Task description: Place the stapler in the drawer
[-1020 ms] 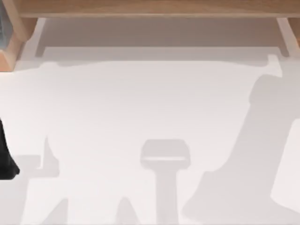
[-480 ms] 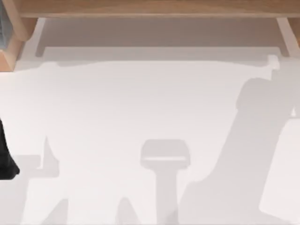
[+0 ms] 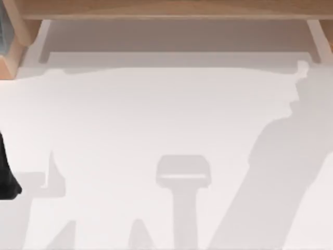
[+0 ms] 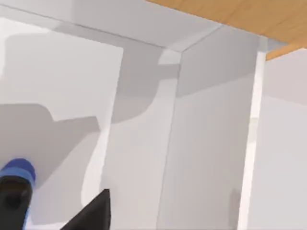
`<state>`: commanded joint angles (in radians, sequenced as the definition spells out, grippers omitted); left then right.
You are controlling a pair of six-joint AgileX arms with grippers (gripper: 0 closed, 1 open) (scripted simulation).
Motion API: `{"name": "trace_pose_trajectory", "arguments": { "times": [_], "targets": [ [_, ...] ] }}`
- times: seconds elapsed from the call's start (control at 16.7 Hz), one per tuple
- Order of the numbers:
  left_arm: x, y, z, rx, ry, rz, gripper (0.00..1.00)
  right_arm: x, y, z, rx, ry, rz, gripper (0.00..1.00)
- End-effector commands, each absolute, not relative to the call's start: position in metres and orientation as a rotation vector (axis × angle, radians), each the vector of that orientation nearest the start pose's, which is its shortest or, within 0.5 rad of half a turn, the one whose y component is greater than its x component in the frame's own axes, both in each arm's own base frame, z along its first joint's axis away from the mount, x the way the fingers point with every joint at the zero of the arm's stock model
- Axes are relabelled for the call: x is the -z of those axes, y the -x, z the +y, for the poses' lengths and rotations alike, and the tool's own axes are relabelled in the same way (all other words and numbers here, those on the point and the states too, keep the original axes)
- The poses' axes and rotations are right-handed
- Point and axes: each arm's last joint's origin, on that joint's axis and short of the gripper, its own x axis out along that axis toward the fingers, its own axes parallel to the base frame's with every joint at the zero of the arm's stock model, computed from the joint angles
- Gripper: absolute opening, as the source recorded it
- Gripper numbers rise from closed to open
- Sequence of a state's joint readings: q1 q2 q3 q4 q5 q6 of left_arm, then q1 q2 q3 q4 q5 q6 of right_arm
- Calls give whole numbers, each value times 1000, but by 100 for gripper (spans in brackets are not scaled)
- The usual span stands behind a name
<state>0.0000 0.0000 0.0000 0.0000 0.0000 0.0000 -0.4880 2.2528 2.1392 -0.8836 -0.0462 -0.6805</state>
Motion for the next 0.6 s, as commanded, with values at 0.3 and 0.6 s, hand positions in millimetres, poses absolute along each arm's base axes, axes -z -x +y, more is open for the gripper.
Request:
{"name": "trace_pose_trajectory", "arguments": {
  "times": [0.3, 0.6],
  "targets": [
    [-160, -106, -1, 0, 0, 0, 100, -241, -399, -304, 195, 625, 848, 100],
    [-160, -106, -1, 0, 0, 0, 100, -178, -334, -357, 302, 899, 763, 100]
  ]
}}
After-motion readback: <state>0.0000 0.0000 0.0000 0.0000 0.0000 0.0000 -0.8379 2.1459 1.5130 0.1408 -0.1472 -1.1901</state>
